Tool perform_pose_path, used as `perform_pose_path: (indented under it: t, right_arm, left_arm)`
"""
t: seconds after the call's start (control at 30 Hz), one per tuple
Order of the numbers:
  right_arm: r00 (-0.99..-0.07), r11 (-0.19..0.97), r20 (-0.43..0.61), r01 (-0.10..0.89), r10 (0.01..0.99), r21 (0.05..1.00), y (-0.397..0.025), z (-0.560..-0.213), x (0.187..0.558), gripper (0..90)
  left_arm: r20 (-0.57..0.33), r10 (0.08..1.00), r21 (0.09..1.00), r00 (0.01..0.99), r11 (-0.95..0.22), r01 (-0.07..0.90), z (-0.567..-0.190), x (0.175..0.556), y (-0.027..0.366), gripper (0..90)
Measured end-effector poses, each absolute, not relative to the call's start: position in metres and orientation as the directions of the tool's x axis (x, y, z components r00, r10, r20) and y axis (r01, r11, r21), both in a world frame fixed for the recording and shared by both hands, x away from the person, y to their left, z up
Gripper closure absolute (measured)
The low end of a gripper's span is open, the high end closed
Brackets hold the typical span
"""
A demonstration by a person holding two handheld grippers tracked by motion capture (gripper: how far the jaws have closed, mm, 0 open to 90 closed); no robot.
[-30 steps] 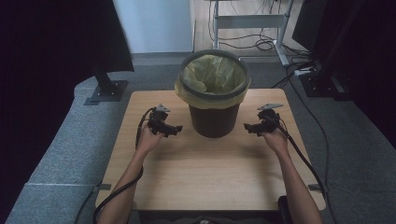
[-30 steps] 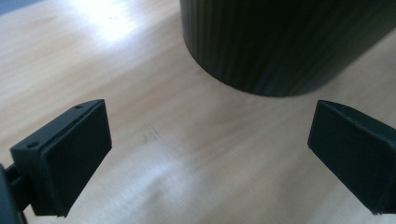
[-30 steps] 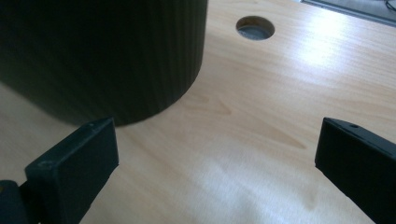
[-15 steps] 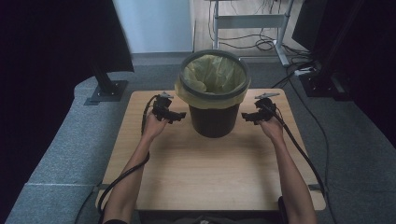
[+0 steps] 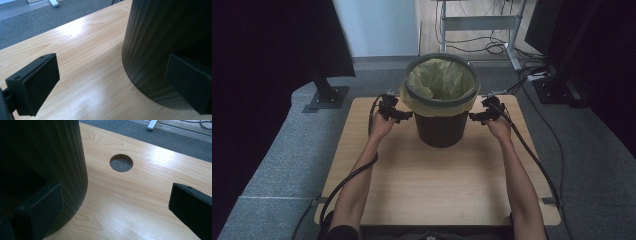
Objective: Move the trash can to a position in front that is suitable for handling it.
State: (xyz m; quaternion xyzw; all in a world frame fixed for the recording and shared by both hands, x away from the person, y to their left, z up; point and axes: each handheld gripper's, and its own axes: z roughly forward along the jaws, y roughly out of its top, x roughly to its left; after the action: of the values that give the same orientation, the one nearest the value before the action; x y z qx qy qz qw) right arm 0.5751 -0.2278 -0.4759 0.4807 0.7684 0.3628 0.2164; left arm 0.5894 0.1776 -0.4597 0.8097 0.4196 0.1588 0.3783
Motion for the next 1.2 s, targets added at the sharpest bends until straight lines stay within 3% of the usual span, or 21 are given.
perform_pose_path:
  t: [0.13, 0.47, 1.2]
  right_arm:
    - [-0.439, 0.259, 0.022, 0.570, 0.898, 0.780, -0.229, -0.476, 0.582, 0.0]
    - [-0.436, 0.280, -0.008, 0.563, 0.900, 0.778, -0.226, -0.468, 0.597, 0.0]
    - [-0.464, 0.285, 0.005, 0.552, 0.886, 0.784, -0.220, -0.469, 0.560, 1.9]
  left_arm:
    - [-0.047, 0.801, 0.730, 0.597, -0.380, 0.568, -0.460, 0.597, 0.178, 0.0]
    - [-0.131, 0.817, 0.750, 0.561, -0.289, 0.595, -0.462, 0.613, 0.180, 0.0]
    - [-0.071, 0.802, 0.756, 0.593, -0.345, 0.557, -0.459, 0.568, 0.186, 0.8]
